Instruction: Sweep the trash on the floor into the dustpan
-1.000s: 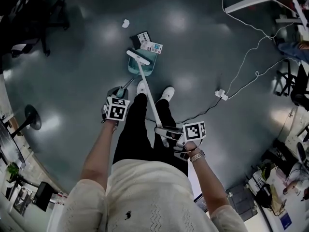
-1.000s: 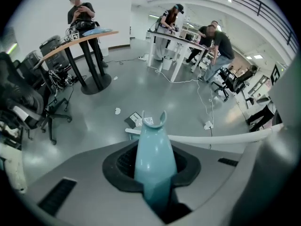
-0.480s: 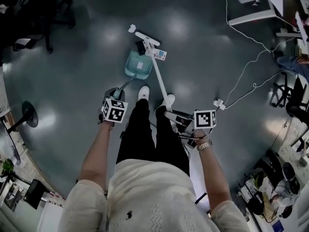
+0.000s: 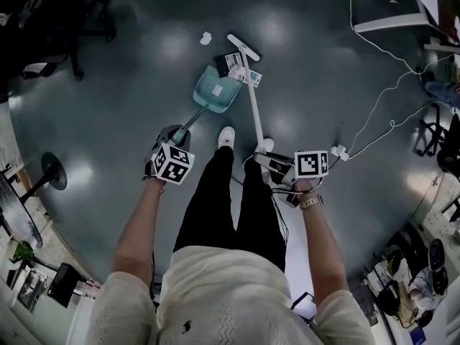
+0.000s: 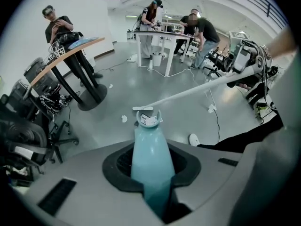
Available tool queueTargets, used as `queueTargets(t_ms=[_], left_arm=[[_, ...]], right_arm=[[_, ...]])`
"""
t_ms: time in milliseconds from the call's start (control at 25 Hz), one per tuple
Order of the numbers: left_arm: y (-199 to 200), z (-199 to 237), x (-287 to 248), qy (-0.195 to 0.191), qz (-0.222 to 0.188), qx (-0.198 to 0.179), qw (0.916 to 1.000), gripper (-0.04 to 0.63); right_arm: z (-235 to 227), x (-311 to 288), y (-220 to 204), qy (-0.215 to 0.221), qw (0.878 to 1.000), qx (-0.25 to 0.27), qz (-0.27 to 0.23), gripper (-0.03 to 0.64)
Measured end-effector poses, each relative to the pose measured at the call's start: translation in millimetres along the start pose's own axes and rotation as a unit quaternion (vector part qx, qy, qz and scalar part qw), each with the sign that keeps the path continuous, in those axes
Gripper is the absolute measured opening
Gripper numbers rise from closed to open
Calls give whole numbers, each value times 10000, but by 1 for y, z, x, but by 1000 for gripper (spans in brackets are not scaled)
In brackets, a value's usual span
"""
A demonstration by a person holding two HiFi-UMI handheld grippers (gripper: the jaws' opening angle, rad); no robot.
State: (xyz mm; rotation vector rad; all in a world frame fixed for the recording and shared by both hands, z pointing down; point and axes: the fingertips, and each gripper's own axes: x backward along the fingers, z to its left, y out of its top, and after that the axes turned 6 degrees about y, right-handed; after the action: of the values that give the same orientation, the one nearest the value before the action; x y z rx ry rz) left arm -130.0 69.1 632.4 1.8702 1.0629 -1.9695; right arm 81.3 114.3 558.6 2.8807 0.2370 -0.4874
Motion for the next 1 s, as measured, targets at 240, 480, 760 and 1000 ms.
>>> queueTargets(t_ms=[240,480,760,1000], left_arm=[[3,3,-5,-37,-74,-365,9993,92],[9,2,-10,-70,-122,-379,9992,92],[0,-3,-8,-111,-132,-353,9992,92],[-16,-14,-4,-120,-137,-344,9992,92]], right_arm=[[-7,-27,-66,-82,9984,-147,548,213],[9,-38,-104,7,9957,-269,890,213],[34,-44,-139,173,9914,-264,1270,213],[66,-27,-126,710,9938,-612,601,215]])
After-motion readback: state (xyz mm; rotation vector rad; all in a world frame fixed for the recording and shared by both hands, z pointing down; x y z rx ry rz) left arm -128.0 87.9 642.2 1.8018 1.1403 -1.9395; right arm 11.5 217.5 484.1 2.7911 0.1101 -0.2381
